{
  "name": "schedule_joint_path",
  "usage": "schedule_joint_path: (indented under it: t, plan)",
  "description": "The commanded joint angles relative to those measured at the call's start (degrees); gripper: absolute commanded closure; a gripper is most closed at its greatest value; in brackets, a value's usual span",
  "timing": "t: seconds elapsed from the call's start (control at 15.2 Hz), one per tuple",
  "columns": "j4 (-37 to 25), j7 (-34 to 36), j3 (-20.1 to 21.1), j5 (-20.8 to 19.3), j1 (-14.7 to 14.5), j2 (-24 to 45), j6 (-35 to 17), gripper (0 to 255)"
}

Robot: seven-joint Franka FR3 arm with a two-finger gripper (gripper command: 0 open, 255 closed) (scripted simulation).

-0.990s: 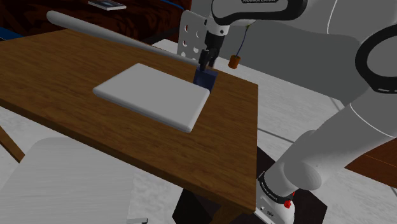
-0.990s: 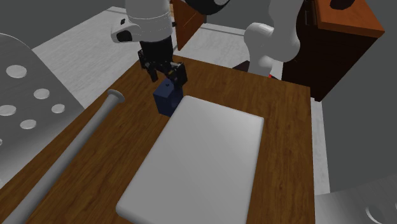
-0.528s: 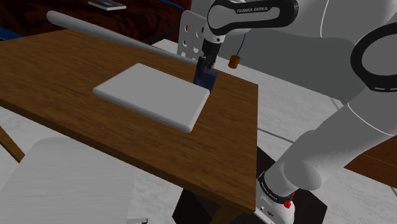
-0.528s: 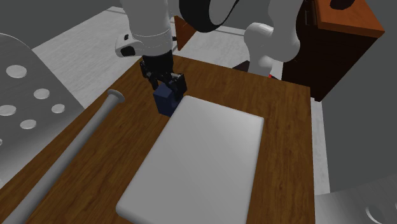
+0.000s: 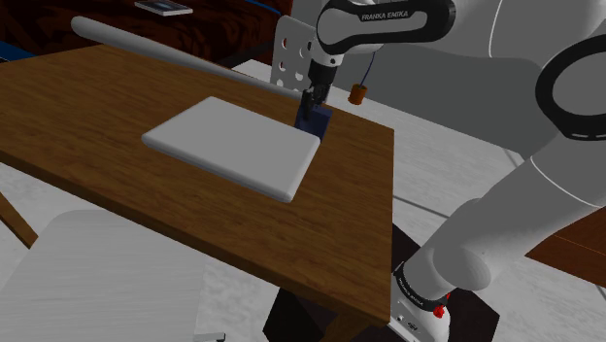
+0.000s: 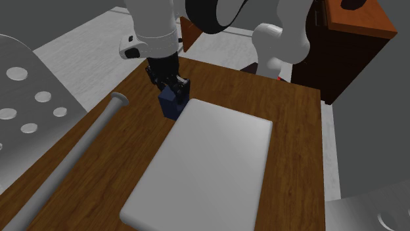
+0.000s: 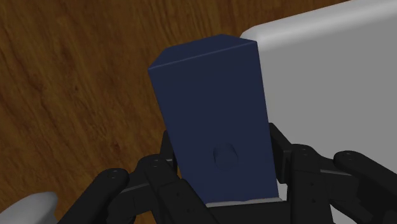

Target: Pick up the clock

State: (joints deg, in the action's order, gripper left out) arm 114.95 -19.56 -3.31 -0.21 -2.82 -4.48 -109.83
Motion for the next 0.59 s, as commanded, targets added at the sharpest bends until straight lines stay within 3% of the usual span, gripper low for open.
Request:
schedule_joint_path:
  t: [0.0, 0.53]
  plan:
    - [0.09, 0.03, -0.03, -0.01, 0.02, 0.04, -0.03, 255]
    - [-4.37, 0.03, -0.02, -0.05, 0.02, -0.76, 5.24, 255]
